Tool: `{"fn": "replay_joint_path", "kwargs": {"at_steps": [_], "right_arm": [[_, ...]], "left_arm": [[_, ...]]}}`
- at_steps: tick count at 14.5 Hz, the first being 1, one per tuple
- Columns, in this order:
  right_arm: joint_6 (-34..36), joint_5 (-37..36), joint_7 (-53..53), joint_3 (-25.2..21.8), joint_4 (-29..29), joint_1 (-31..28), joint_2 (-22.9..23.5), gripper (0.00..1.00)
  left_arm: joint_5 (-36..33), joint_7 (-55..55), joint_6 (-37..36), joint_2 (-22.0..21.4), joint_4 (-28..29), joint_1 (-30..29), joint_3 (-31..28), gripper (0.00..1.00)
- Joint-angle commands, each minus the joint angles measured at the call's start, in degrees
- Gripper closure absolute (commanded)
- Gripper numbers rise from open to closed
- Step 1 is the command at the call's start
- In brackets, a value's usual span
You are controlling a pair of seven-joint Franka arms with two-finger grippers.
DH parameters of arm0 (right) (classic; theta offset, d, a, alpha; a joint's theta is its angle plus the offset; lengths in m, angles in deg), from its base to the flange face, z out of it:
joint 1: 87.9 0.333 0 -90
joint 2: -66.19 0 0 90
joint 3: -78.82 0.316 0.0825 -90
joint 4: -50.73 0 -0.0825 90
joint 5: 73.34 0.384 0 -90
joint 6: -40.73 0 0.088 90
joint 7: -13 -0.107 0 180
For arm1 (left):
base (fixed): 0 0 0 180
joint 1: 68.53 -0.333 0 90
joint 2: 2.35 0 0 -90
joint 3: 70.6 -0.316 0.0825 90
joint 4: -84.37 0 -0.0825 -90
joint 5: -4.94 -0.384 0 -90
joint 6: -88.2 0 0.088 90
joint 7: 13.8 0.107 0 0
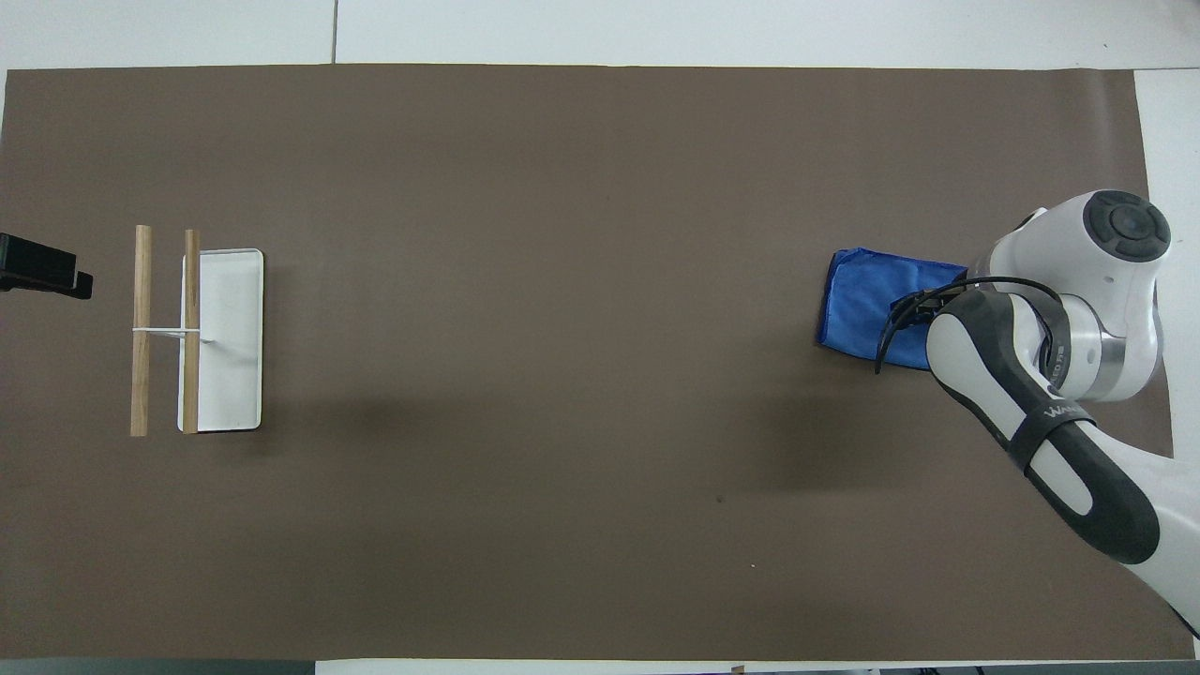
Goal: Right arm passes towel to left arm to hang
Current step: 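Lower the right gripper onto the blue towel and grasp its edge, then carry the towel with the right gripper while the left gripper reaches toward it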
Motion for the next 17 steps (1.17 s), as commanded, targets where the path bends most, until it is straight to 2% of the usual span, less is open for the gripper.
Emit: {"fn": "replay_joint_path", "kwargs": {"at_steps": [1, 3, 4, 5, 7, 10, 11, 13, 17], "right_arm": [[-1.98, 0.71, -0.03, 0.32, 2.22, -0.42, -0.78, 0.00], [-1.98, 0.71, -0.03, 0.32, 2.49, -0.33, -0.86, 0.00], [-2.07, 0.71, 0.06, 0.32, 2.49, -0.42, -0.86, 0.05], [-2.07, 0.71, 0.76, 0.23, 2.49, -0.42, -0.86, 0.15], [-2.07, 0.71, 1.38, 0.32, 2.40, -0.42, -0.86, 0.44], [-1.98, 0.71, 1.29, 0.32, 2.14, -0.42, -0.78, 0.93], [-1.89, 0.71, 1.20, 0.32, 2.05, -0.33, -0.78, 1.00], [-0.58, 0.71, 1.20, 0.32, 0.83, -0.16, -0.69, 1.00], [11.44, 2.02, 0.59, 0.67, -8.83, 1.42, -0.42, 1.00]], "left_arm": [[-0.87, -0.68, 0.41, -0.54, 0.72, 0.02, 0.15, 0.00], [-0.87, -0.68, 0.41, -0.54, 0.72, 0.02, 0.15, 0.00], [-0.87, -0.68, 0.41, -0.54, 0.72, 0.02, 0.15, 0.00], [-0.87, -0.59, 0.41, -0.54, 0.72, 0.02, 0.15, 0.00], [-0.87, -0.59, 0.41, -0.54, 0.72, 0.02, 0.15, 0.00], [-0.87, -0.68, 0.41, -0.54, 0.72, 0.02, 0.15, 0.00], [-0.87, -0.68, 0.41, -0.54, 0.72, 0.02, 0.15, 0.00], [-0.87, -0.68, 0.41, -0.54, 0.72, 0.02, 0.15, 0.00], [-0.87, -0.68, 0.41, -0.54, 0.72, 0.02, 0.15, 0.00]]}}
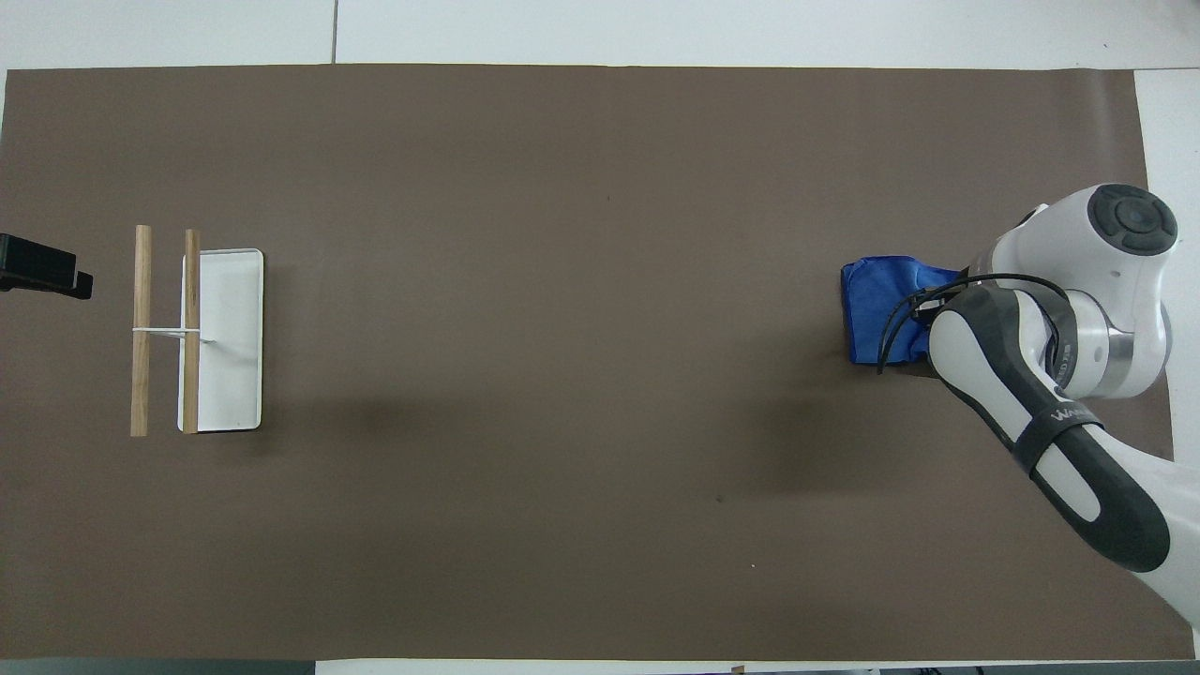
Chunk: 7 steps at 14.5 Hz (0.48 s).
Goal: Right arm passes towel to left arm to hang
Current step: 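Carry the towel with the right gripper while the left gripper reaches toward it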
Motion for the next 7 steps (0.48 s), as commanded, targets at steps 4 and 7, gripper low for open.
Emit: {"fn": "replay_joint_path", "kwargs": {"at_steps": [4, 7], "right_arm": [[16.78, 3.52, -4.78, 0.40, -15.98, 4.33, 0.55, 1.00], [24.53, 8.08, -13.91, 0.40, -23.99, 9.33, 0.99, 1.00]], "left_arm": [[-0.87, -0.67, 0.41, -0.54, 0.72, 0.02, 0.15, 0.00], [-0.87, -0.67, 0.41, -0.54, 0.72, 0.02, 0.15, 0.00]]}}
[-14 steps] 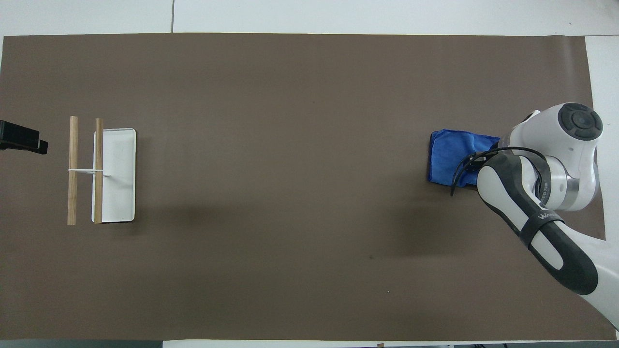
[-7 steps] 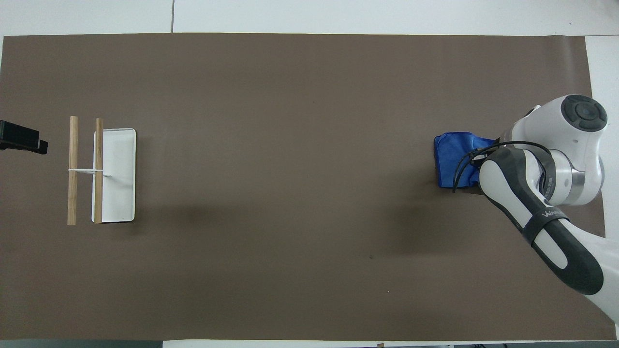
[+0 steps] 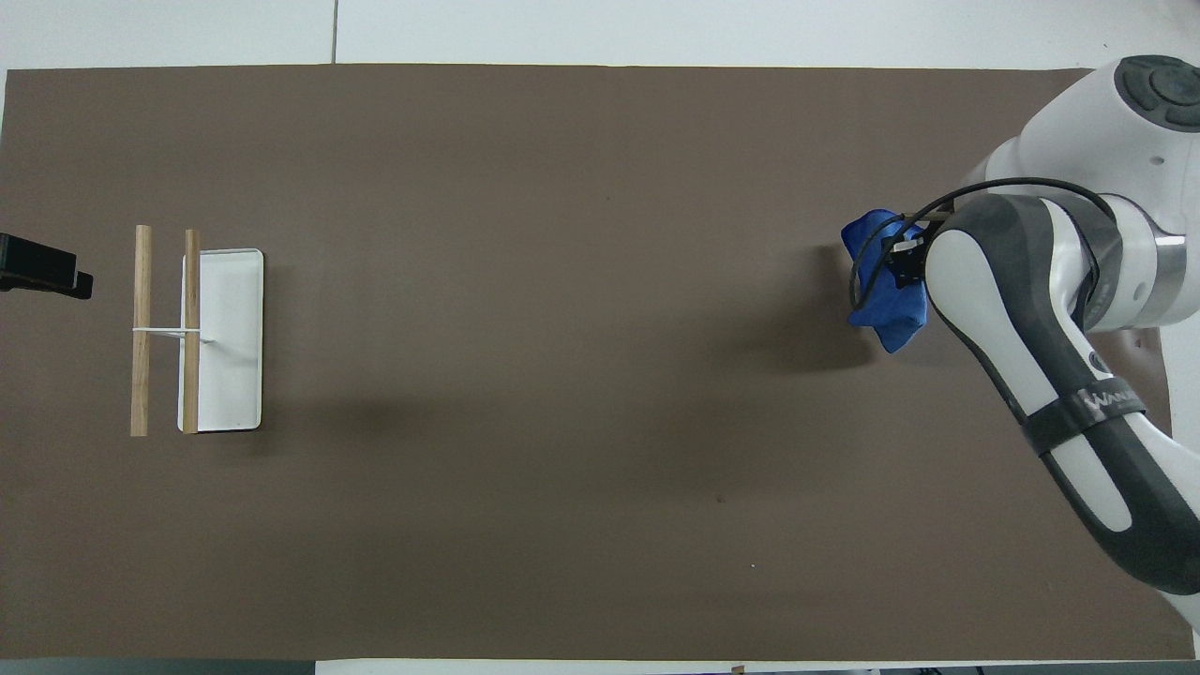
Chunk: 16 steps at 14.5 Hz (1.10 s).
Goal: Right arm passes towel to left arm to hang
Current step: 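Carry the towel with the right gripper while the left gripper reaches toward it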
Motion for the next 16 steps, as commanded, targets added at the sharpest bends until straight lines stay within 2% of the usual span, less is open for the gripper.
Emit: {"fn": "replay_joint_path", "kwargs": {"at_steps": [1, 3, 7, 11, 13, 16], "right_arm": [[5.93, 3.72, -9.04, 0.20, -7.14, 3.95, 1.04, 1.00], [8.67, 8.19, -18.08, 0.20, -11.01, 7.64, 1.04, 1.00], [5.70, 15.15, -39.43, 0.20, -12.17, 15.99, 1.13, 1.00], [-7.28, 25.16, -60.35, 0.20, -12.09, 22.15, 1.30, 1.00], [-13.27, 27.29, -68.89, 0.20, -12.09, 25.93, 1.83, 1.00], [-20.74, 28.08, -75.67, 0.20, -10.77, 31.81, 2.09, 1.00]], "left_arm": [[-0.87, -0.67, 0.41, -0.54, 0.72, 0.02, 0.15, 0.00], [-0.87, -0.67, 0.41, -0.54, 0.72, 0.02, 0.15, 0.00], [-0.87, -0.67, 0.41, -0.54, 0.72, 0.02, 0.15, 0.00], [-0.87, -0.85, -0.46, -1.07, 0.63, 2.38, 0.68, 0.00], [-0.52, -2.59, 0.58, -2.12, 2.82, 3.70, 0.94, 0.00], [0.36, -15.22, 5.32, -3.36, 6.95, 8.53, 1.12, 0.00]]}}
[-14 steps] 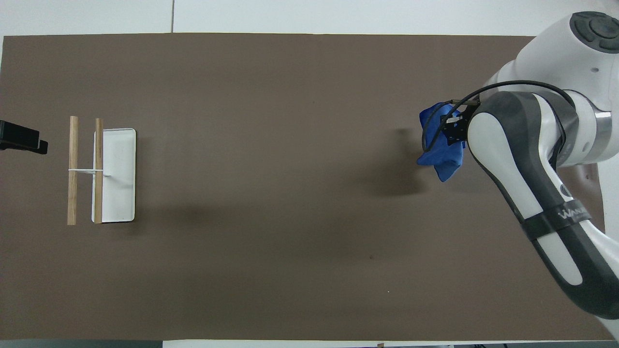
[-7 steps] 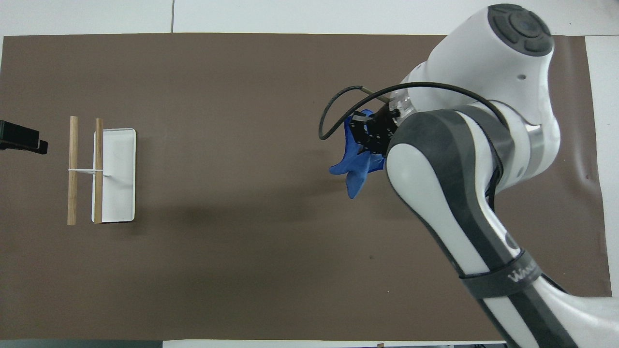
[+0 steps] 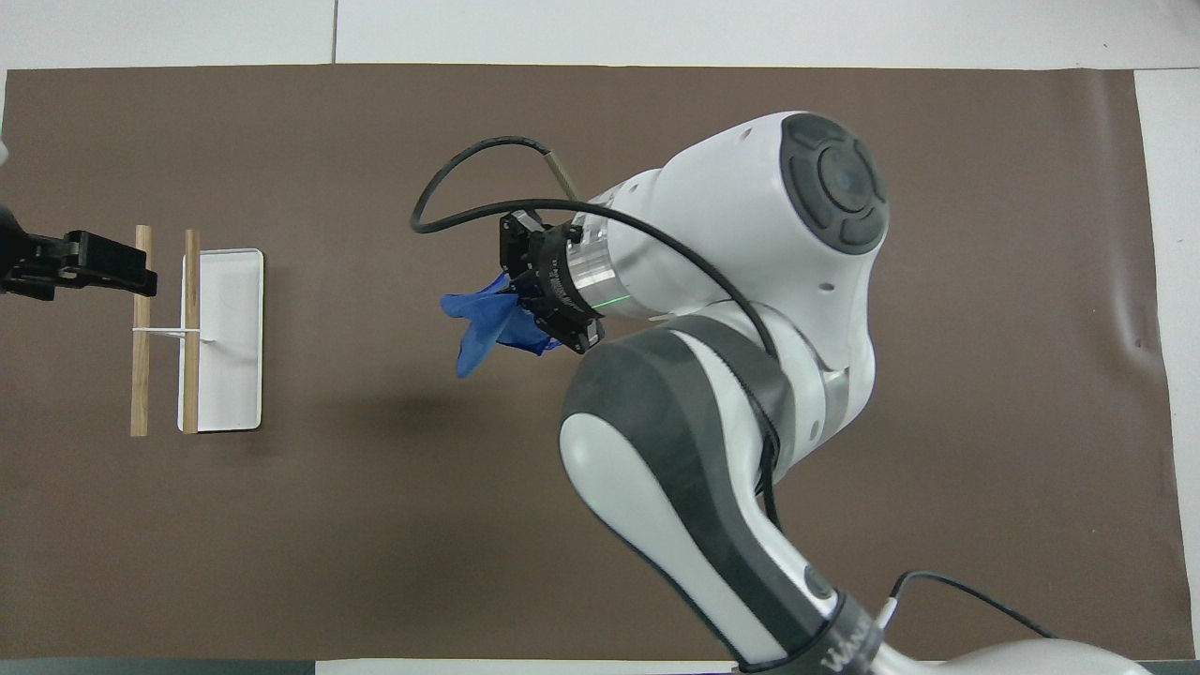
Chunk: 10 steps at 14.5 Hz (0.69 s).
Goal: Right arm passes towel to left arm to hang
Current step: 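Carry the towel with the right gripper while the left gripper reaches toward it, then grasp the towel with the left gripper beside the right gripper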
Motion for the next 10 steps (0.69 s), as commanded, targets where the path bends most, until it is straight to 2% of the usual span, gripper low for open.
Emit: {"fn": "replay_joint_path", "kwargs": {"at_steps": [1, 3, 5, 7, 10], "right_arm": [[-7.41, 1.75, -7.22, -0.17, 1.26, 4.36, 0.75, 1.00], [-11.82, 2.36, -10.84, -0.17, 2.50, 6.82, 0.75, 1.00], [-12.27, 2.45, -11.29, -0.17, 2.50, 6.92, 0.75, 1.00], [-12.18, 2.45, -11.20, -0.08, 2.59, 6.83, 0.75, 1.00], [-12.27, 2.45, -11.29, 0.00, 2.59, 6.92, 0.75, 1.00]], "left_arm": [[1.09, -9.66, 4.70, -2.36, 5.77, 4.70, 0.07, 0.00], [1.80, -15.46, 8.82, -2.36, 8.49, 7.86, 0.07, 0.00], [3.45, -20.22, 13.04, -1.74, 10.69, 10.51, 0.07, 0.00], [7.93, -24.70, 15.33, -1.48, 12.37, 10.60, 0.07, 0.00], [9.88, -31.28, 16.13, -1.91, 15.79, 10.87, 0.15, 0.00]]}}
